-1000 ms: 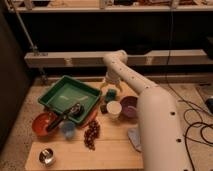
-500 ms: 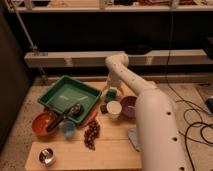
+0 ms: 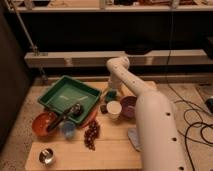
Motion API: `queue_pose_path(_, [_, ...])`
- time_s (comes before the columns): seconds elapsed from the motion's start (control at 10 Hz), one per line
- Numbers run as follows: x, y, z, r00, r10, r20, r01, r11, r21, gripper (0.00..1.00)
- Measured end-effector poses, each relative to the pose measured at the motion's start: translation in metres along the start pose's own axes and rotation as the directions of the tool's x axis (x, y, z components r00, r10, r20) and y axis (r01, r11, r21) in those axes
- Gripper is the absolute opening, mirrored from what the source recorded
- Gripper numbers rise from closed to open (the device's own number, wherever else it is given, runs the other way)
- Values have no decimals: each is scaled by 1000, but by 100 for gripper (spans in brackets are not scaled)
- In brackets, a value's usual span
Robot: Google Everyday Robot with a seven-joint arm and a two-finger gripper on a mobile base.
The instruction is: Place sponge in red bowl
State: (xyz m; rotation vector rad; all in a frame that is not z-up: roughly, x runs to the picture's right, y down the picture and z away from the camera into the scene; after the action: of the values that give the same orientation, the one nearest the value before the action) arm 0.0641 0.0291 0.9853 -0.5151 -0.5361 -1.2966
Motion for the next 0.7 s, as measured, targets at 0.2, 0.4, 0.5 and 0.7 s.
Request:
queue_pose_path(0.2, [-2,-1,7,1000,6,3,-6,1000,-3,58])
queue_pose_path(0.4, [-1,0,10,1000,9,5,-9,1000,10,39])
queue_pose_path(0.5, [-1,3,12,1000,7,9,-7,1000,28,29])
queue_pose_path(0.7, [0,4,11,1000,5,9,-5,999,33,7])
